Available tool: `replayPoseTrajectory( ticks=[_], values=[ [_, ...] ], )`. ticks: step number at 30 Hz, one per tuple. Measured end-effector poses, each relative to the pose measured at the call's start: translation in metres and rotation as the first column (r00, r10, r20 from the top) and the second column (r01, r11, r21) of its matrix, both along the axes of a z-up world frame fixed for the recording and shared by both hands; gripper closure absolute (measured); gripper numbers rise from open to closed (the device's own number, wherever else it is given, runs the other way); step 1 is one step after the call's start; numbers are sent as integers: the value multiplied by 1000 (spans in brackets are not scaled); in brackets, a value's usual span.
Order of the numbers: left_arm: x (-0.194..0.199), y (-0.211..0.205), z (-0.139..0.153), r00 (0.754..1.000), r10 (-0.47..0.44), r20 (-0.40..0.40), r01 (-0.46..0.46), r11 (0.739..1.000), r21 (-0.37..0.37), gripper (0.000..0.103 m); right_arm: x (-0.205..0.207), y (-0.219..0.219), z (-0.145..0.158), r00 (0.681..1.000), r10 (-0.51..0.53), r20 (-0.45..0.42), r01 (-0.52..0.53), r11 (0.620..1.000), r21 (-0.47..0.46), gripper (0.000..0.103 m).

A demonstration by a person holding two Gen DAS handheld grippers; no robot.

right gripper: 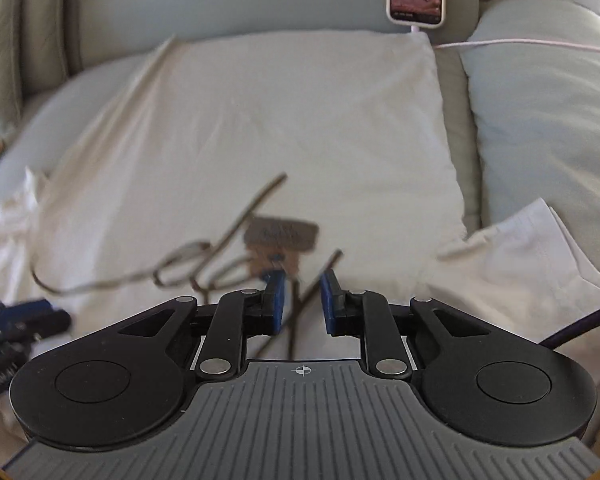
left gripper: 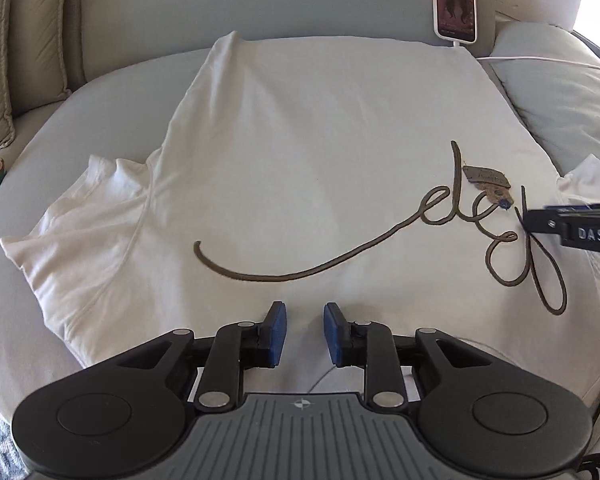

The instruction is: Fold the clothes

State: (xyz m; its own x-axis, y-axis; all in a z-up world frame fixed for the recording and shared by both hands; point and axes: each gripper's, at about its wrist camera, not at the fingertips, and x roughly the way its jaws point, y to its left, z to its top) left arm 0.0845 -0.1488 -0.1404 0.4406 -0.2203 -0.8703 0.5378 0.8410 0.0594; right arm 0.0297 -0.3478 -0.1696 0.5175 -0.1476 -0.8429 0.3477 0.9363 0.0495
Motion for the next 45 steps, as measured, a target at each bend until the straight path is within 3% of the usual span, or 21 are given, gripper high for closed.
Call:
replayPoseTrajectory(
  ticks=[3,5,8,11,15,16,19,22,27,31,33,36,38,42,45],
  values=[
    [-3,19,6,999,43,-30,-42,998,44,75,-30,-9,6,996,-74,-41,71,994,-81,83],
    [-11,35,12,998,56,-1,-56,996,63,76,-49,-19,10,992,-108,-60,105,993,-62,82],
    [-23,61,28,995,99,27,-98,995,-32,76,-74,-30,21,983,-170,-72,169,985,-20,78],
    [-28,71,37,993,113,19,-110,986,-123,76,-91,-23,44,983,-182,-1,181,982,53,76],
    [-34,50,31,999,29,14,-27,991,-132,76,-73,15,62,999,-40,7,38,985,169,59],
    [-34,43,25,1000,5,-1,-5,992,-129,76,-66,28,63,1000,12,-4,-11,984,175,59],
    [-36,32,8,998,4,-64,-8,998,-64,76,-47,65,58,989,134,-68,-125,984,128,59],
    [-45,35,5,998,4,-58,-6,999,-38,75,-39,89,45,970,188,-155,-181,982,59,59],
    [-49,48,6,997,37,-74,-39,999,-23,73,-53,107,35,956,216,-198,-219,976,8,56],
    [-57,54,11,996,31,-78,-31,1000,4,74,-64,106,38,957,177,-230,-179,984,9,56],
    [-62,61,20,997,32,-72,-34,999,-16,75,-72,103,41,955,155,-255,-157,988,13,56],
    [-70,75,52,999,30,-13,-31,994,-103,75,-91,102,64,973,129,-191,-129,992,14,55],
    [-77,81,80,998,26,55,-19,992,-124,74,-104,108,93,987,125,-97,-132,989,-69,51],
    [-89,92,129,989,18,148,6,988,-156,60,-122,120,144,989,148,7,-146,978,-148,29],
    [-100,98,151,984,26,178,5,986,-167,53,-133,125,169,986,160,48,-153,979,-134,28]
  ],
)
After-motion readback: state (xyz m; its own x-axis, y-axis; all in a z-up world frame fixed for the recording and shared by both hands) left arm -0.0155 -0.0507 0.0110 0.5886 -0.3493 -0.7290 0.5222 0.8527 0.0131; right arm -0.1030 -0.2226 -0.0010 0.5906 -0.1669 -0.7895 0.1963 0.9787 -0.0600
